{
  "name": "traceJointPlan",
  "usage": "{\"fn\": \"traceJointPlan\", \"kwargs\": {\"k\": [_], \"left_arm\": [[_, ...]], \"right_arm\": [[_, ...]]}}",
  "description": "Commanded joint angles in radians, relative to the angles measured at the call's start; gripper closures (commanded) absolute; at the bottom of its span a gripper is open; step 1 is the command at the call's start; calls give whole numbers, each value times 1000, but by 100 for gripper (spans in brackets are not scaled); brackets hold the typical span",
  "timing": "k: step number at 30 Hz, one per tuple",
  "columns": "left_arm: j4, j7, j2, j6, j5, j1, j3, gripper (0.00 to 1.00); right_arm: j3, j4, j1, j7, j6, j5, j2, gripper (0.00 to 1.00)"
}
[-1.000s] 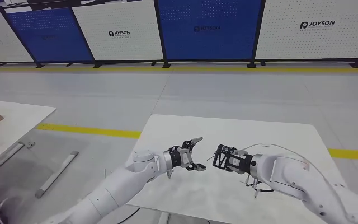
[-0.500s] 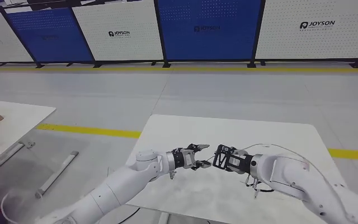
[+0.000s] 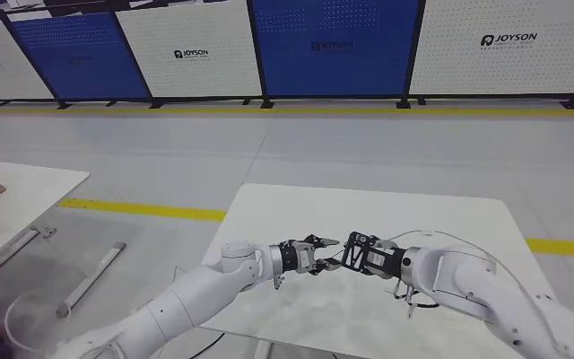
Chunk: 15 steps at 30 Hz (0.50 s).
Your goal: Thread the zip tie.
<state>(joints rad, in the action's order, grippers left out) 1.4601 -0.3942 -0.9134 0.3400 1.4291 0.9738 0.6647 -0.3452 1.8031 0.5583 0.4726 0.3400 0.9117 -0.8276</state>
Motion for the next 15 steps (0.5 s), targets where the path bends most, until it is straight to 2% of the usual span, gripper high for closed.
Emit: {"fn": "traceJointPlan", "kwargs": {"k": [1,5,6,15], "left_arm": [[-3,1,1,0,12,-8,-9,78],[-10,4,2,0,36,-24,-29,91],[-12,3,2,0,41,-29,-36,99],[-13,0,8,0,50,-49,-63,100]], "right_arm": [[0,0,0,0,0,0,0,100],[0,0,0,0,0,0,0,100],[0,0,0,0,0,0,0,100],[0,0,0,0,0,0,0,100]]}}
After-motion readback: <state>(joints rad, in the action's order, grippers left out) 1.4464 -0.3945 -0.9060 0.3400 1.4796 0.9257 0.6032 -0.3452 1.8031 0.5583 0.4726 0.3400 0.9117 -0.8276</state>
